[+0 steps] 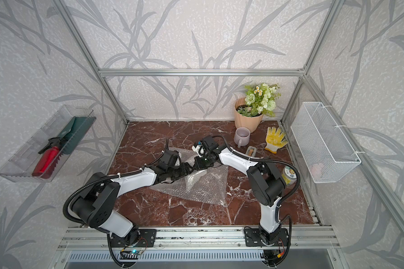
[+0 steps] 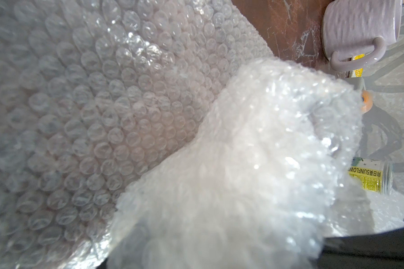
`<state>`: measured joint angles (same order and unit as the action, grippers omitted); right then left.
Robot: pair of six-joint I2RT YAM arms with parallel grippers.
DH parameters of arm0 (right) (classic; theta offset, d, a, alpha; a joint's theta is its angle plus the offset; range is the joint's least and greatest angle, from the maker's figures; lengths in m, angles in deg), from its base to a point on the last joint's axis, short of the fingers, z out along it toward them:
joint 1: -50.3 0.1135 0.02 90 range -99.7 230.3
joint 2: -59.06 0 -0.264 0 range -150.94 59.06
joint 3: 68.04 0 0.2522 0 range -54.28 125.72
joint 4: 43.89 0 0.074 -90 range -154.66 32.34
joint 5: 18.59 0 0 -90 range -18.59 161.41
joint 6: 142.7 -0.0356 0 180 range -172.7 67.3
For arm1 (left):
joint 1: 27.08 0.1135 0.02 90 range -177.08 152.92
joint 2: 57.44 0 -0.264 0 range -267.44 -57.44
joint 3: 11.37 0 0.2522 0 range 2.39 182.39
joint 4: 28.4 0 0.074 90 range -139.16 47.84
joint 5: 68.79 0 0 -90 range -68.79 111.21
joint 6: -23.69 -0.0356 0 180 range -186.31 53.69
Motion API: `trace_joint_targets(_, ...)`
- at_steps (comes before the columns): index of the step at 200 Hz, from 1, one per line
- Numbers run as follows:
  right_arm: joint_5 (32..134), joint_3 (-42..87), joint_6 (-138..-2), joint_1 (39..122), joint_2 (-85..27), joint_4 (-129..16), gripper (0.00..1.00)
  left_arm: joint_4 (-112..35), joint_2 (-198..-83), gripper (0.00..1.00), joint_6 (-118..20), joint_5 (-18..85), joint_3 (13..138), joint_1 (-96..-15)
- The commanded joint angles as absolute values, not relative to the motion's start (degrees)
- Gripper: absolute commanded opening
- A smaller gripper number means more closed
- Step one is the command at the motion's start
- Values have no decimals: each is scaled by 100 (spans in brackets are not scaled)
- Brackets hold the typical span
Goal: Wrap mugs in bubble wrap
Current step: Stick the tape on the bubble wrap.
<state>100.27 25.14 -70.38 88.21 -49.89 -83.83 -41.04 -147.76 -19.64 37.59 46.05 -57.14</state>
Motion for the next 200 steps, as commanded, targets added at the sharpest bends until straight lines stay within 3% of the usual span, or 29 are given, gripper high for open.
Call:
trace_joint_targets(1, 9478, 2828, -6517, 8951, -5207, -9563, 0, -4601, -14954, 66, -1974, 3585, 4491, -5743)
trace_joint_targets(64, 8256, 3797, -5685, 9301, -5763, -11096, 0, -4646, -14928, 65, -1930, 3540, 4487, -5744)
trace_joint_targets(99, 8500, 3396, -6056, 9286, -4797, -9930, 0, -4771, -14773, 68, -1921, 3571, 4574, -5741)
trace_joint_targets(125, 8258, 2846, -6493, 9236, -4024, -8995, 12, -5065, -14534, 76, -1976, 3511, 4785, -5740)
trace_joint_targets(200, 7756, 1789, -6815, 9179, -3086, -8186, 12, -6144, -13535, 82, -2146, 3020, 5024, -5744)
